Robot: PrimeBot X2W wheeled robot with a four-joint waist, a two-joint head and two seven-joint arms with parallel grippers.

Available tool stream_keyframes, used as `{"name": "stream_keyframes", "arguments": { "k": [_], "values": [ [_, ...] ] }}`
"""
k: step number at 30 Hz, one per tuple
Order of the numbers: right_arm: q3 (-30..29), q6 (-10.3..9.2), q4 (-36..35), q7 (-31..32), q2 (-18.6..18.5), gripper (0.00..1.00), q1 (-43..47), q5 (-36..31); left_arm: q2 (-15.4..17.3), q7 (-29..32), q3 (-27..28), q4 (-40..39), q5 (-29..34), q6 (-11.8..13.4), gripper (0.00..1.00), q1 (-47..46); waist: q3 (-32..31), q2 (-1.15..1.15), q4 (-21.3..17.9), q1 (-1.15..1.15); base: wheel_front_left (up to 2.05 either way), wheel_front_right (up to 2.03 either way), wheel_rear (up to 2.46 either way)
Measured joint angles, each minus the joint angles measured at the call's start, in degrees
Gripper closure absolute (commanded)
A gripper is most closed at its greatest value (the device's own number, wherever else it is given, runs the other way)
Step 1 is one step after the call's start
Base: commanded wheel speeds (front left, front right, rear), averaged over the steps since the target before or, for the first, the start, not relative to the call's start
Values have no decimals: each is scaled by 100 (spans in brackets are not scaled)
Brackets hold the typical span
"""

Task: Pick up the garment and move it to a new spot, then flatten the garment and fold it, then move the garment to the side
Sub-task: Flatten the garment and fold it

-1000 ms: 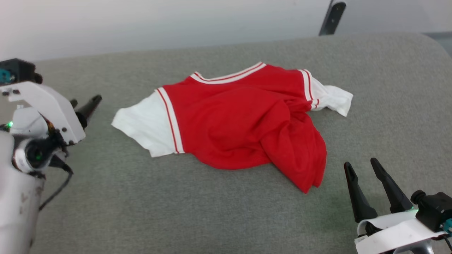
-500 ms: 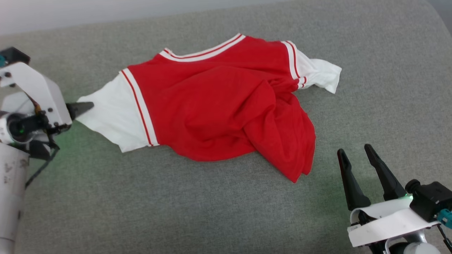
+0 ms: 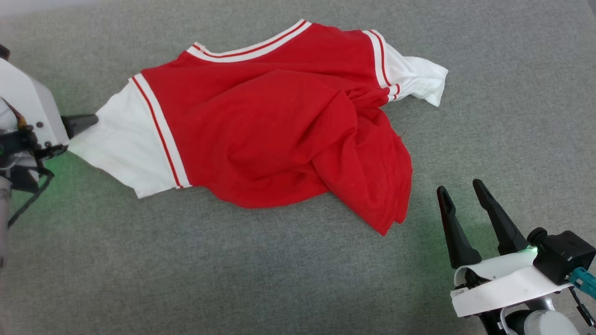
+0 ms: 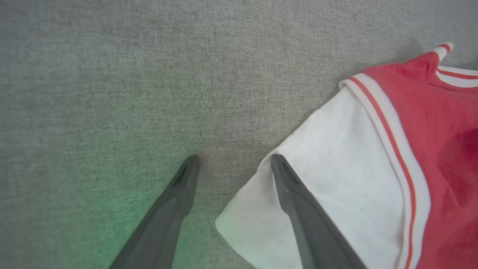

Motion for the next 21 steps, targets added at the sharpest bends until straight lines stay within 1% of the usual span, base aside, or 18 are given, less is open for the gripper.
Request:
{"name": "stream_keyframes", "arguments": {
  "k": [3,5,9,13,14,15,16,17,21],
  "values": [
    [-16,0,23,-7,7,0,-1,-4,-31,172,32,56,-169,-37,0,-68,15,0,9,0,0,0,0],
    [-25,-1,26,4,12,0,-11,-16,-108,356,48,65,-322,-64,0,-92,3,0,23,0,0,0,0],
    [-12,-1,20,30,7,0,-73,-32,-155,649,-56,-37,-422,-130,0,-97,-12,0,59,0,0,0,0],
    [21,0,3,45,5,0,-92,-32,-153,632,-177,-167,-416,-155,0,-68,1,0,84,0,0,0,0],
    [26,0,3,53,4,0,-94,-32,-153,581,-190,-182,-415,-155,6,-56,7,0,86,0,0,0,0],
    [34,0,3,54,0,0,-99,-32,-149,539,-199,-186,-415,-155,40,-41,12,0,87,0,0,0,0],
    [53,-1,1,64,-11,0,-121,-32,-133,502,-222,-198,-408,-156,82,-32,17,0,86,0,0,0,0],
    [87,-1,-1,80,-38,0,-177,-32,-123,447,-237,-203,-392,-156,100,-29,21,0,83,0,0,0,0],
    [223,-1,-71,328,-320,0,-668,-44,-187,299,-266,-191,-394,-163,100,3,18,0,59,0,0,0,0]
  ]
}}
